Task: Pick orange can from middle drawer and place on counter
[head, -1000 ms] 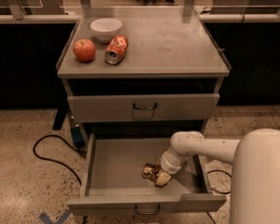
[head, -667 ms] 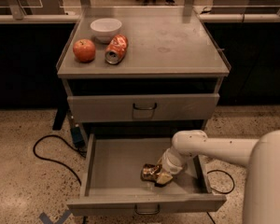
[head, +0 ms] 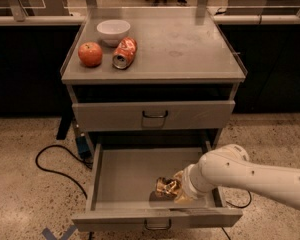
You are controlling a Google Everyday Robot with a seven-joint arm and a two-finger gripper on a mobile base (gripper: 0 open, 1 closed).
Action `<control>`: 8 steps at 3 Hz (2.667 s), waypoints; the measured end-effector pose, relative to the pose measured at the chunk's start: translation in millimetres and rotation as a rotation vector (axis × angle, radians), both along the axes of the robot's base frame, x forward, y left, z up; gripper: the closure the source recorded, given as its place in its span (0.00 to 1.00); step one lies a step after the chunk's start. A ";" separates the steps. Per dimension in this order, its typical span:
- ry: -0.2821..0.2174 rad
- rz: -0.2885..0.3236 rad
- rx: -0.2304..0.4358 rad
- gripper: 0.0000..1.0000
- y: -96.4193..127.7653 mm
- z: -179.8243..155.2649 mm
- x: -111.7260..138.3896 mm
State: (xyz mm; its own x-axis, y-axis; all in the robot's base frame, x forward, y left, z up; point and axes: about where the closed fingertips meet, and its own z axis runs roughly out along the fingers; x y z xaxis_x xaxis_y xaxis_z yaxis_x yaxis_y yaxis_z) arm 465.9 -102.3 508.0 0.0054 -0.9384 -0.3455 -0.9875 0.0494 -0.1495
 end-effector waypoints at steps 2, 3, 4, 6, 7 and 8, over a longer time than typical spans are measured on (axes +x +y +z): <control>-0.193 0.026 -0.035 1.00 -23.9 131.4 -35.0; -0.175 0.049 -0.042 1.00 -15.0 127.1 -30.5; -0.280 0.124 -0.087 1.00 8.3 184.1 1.4; -0.531 0.126 -0.116 1.00 30.7 323.3 50.1; -0.531 0.126 -0.116 1.00 30.7 323.3 50.1; -0.547 0.127 -0.127 1.00 31.6 331.4 57.3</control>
Offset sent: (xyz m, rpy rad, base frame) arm -0.0240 -0.0015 0.0800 0.0029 -0.0967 0.0208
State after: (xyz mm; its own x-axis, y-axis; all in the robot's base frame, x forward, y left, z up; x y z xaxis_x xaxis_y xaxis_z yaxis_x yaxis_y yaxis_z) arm 523.1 -70.6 839.4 0.2668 -0.9527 -0.1457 -0.7619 -0.1159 -0.6373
